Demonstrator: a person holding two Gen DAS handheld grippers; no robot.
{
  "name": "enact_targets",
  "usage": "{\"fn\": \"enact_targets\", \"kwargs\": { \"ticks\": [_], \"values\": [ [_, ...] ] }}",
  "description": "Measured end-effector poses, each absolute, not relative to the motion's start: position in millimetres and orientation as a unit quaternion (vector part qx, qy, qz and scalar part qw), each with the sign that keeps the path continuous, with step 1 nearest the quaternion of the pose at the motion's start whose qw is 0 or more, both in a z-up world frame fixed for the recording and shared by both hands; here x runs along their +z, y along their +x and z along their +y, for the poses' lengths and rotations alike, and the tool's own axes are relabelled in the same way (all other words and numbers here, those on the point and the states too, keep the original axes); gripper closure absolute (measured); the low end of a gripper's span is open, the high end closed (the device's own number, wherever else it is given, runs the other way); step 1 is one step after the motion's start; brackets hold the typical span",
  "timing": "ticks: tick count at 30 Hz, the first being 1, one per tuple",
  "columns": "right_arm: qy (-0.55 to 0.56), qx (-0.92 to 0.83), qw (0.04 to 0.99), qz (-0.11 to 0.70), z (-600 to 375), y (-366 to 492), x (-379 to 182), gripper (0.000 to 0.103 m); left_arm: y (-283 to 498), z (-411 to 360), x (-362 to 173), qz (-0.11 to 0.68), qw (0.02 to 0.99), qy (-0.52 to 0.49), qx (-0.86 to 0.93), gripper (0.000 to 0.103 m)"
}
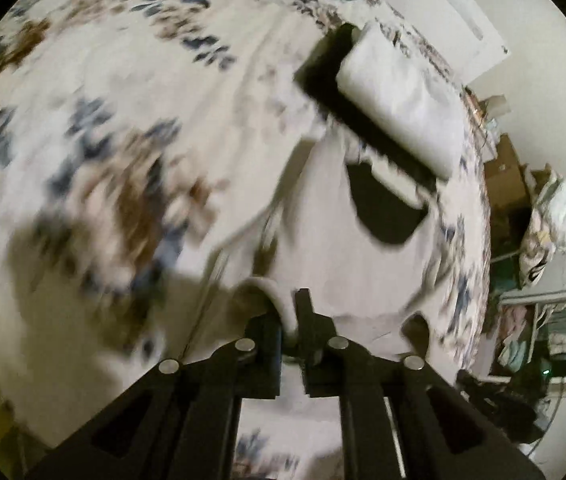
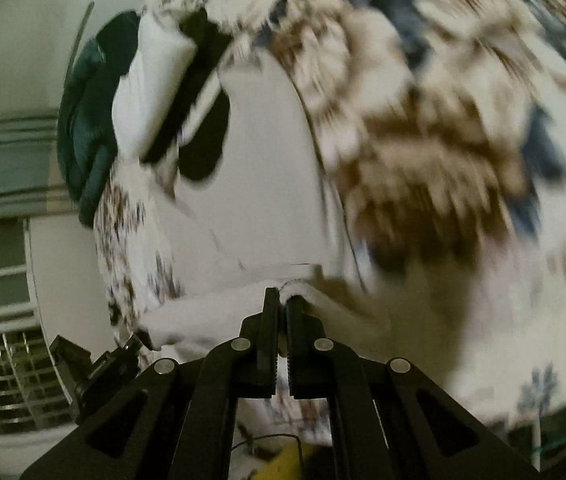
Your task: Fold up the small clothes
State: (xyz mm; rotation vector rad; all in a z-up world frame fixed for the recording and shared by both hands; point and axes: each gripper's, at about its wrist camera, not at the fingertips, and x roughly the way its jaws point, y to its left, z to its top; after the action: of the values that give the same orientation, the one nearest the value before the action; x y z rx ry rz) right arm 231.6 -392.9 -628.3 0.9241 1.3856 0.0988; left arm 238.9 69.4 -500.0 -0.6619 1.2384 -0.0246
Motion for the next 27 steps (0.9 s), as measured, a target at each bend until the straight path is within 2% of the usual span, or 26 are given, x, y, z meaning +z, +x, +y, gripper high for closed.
{"fn": "enact_targets", "kwargs": {
  "ticks": [2,4,5,6,8,14,16,17,18,19,20,24,27],
  "values": [
    [0.422,0.032,0.664,0.617,-399.4,258.9,-642.3,0.097,257.1,77.4,-509.8,0.577,0.756,-0.309,-0.001,0.088],
    [0.411,0.022,0.663,0.624,-402.5,268.8,-647.0,0.073,260.4,89.3,-512.2,0.571,0.754,-0.325,-0.001,0.085],
    [0.405,0.02,0.67,0.622,-406.4,271.4,-644.9,0.054,259.3,96.7,-514.0,0.569,0.753,-0.33,0.004,0.08],
    [0.394,0.019,0.677,0.621,-404.8,271.1,-643.5,0.046,255.8,100.2,-515.3,0.57,0.753,-0.329,0.007,0.076],
    [0.361,0.017,0.69,0.628,-405.5,269.2,-640.2,0.045,248.2,105.9,-518.0,0.571,0.757,-0.318,0.009,0.053],
    [0.294,0.02,0.703,0.648,-396.0,273.1,-657.2,0.045,260.3,77.3,-544.7,0.608,0.766,-0.21,-0.022,0.052],
    [0.273,0.02,0.71,0.649,-387.4,280.6,-662.0,0.045,267.8,59.3,-557.3,0.612,0.773,-0.165,-0.029,0.055],
    [0.266,0.021,0.715,0.646,-384.6,282.6,-662.2,0.051,270.4,53.1,-562.7,0.609,0.777,-0.154,-0.034,0.08],
    [0.255,0.02,0.723,0.642,-379.5,285.6,-662.9,0.073,272.3,48.2,-566.7,0.61,0.778,-0.147,-0.038,0.098],
    [0.24,0.011,0.727,0.644,-377.0,287.0,-662.6,0.089,274.5,44.4,-569.5,0.613,0.776,-0.142,-0.038,0.1],
    [0.234,0.004,0.732,0.64,-376.5,287.6,-661.0,0.099,275.4,42.7,-567.8,0.607,0.781,-0.141,-0.038,0.1],
    [0.238,-0.025,0.746,0.622,-386.6,286.7,-650.3,0.101,277.8,50.6,-551.0,0.586,0.795,-0.153,-0.035,0.1],
    [0.233,-0.051,0.744,0.624,-396.5,289.4,-652.9,0.101,284.8,61.0,-563.9,0.601,0.783,-0.16,-0.022,0.1]
  ]
}}
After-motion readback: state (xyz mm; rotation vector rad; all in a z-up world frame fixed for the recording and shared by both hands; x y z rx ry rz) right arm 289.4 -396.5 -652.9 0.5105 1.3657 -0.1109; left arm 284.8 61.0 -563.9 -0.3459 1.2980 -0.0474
